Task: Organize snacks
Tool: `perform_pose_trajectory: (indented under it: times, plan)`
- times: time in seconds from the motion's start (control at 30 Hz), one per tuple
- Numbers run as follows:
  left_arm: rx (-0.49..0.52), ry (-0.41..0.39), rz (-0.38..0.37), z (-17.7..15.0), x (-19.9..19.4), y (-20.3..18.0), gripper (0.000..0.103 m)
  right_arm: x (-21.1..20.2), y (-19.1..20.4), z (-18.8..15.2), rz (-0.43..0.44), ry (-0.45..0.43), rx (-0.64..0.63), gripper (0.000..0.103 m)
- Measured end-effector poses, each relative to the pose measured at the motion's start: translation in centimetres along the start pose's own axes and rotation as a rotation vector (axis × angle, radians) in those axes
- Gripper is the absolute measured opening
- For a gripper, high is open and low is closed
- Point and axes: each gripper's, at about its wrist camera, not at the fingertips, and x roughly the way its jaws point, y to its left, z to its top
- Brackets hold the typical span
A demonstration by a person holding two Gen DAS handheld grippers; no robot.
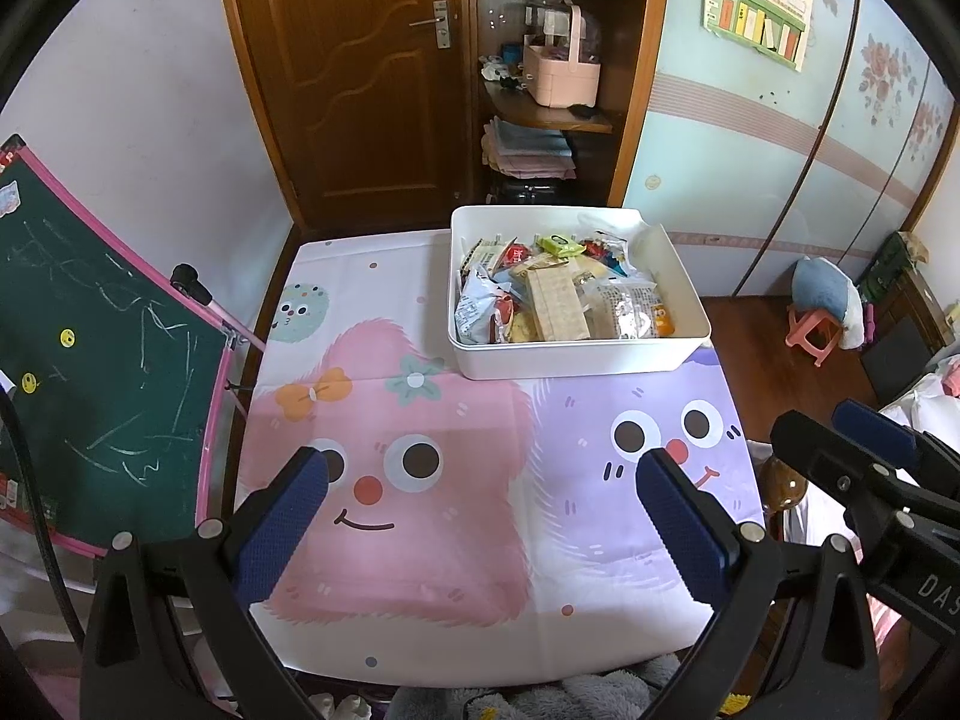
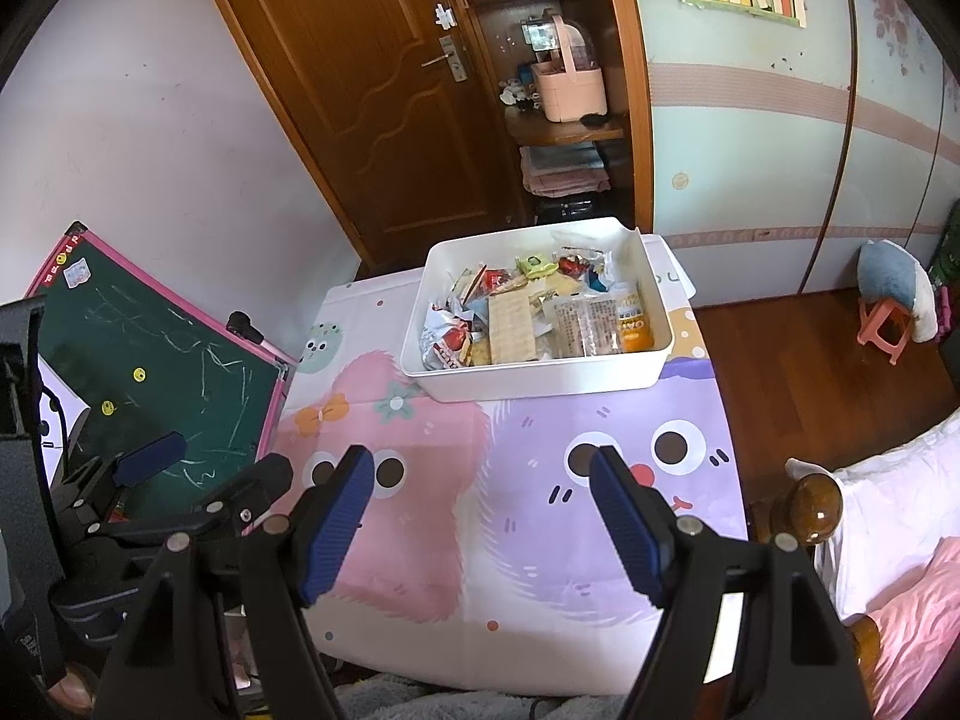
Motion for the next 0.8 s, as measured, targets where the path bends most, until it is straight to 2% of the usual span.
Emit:
perform_pose_trajectory:
  times: [0.8]
  plan:
    - [0.0,0.012,0.001,-0.42,0.02,-0.6,0.102,-0.21,-0.62,0.38,-0.004,-0.005,0.001,0.075]
